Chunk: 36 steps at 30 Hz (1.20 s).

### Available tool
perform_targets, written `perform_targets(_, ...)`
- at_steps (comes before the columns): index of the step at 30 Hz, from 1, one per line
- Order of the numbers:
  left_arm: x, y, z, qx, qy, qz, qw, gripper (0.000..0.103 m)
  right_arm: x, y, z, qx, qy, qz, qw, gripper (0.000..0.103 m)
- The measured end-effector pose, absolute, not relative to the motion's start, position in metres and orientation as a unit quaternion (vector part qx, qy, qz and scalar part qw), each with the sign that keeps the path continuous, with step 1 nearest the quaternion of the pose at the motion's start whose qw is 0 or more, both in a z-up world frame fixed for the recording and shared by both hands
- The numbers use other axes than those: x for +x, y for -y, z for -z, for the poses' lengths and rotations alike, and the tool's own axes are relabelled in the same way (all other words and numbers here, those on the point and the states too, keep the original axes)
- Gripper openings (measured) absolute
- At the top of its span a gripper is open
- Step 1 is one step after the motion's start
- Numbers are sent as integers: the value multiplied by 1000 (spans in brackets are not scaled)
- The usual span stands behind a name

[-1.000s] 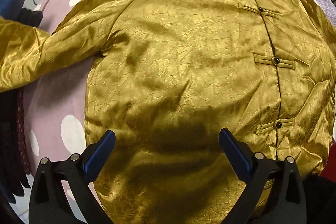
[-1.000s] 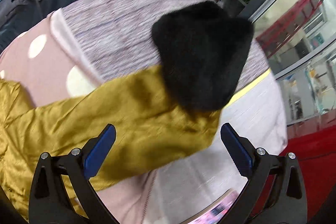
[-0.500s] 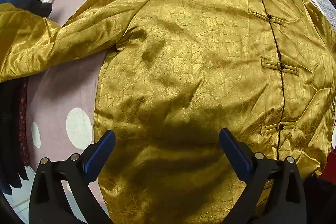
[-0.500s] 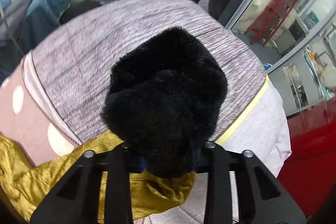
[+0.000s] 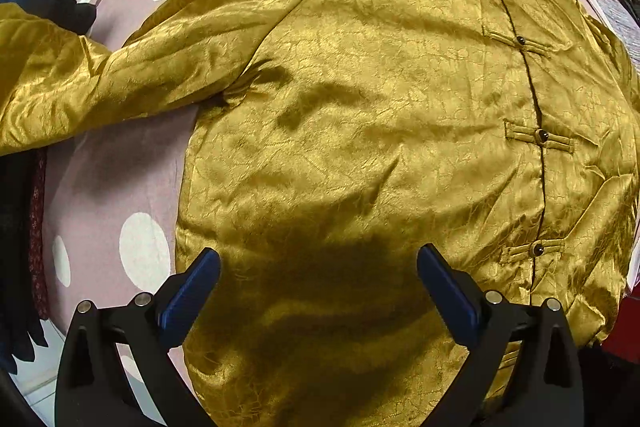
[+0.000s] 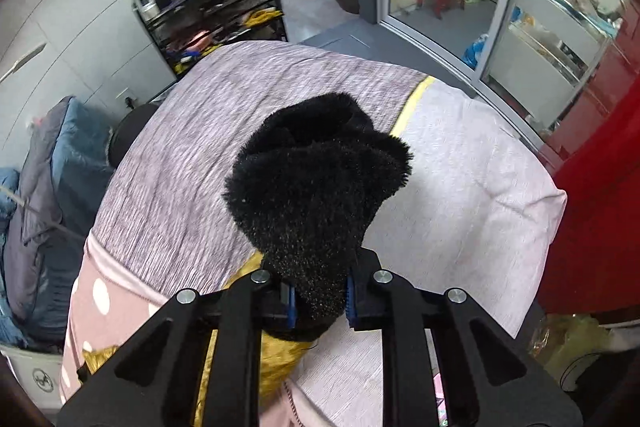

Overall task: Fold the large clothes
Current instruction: 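Grasp the fur cuff with the right gripper and fold the sleeve across the jacket front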

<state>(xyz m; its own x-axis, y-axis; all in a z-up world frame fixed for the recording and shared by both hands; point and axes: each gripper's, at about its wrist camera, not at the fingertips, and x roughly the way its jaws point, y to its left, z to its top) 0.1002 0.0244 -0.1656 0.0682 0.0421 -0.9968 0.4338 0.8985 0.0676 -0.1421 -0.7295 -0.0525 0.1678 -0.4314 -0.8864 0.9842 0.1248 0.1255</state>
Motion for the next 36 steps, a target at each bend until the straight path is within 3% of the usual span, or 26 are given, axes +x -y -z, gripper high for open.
perform_targets(7,87,-19,151,182,-657,151,716,97,-23,629,30,251,-413,414,772,18)
perform_targets(17,85,-66,143,147,-655,117,732,97,159,364,42,43,-471,135,871,19)
perform_targets(32,55,-168,143,105,-666,42,738,97,185,176,82,25,-524,-33,851,23)
perform_targets(34,60,-176,136,100,-658,34,746,97,188,169,87,43,-531,-60,844,32)
perform_targets(35,60,-177,133,97,-655,32,748,97,189,165,90,49,-536,-80,839,48)
perform_targets(36,63,-179,128,93,-652,29,752,97,190,161,95,53,-545,-98,831,73)
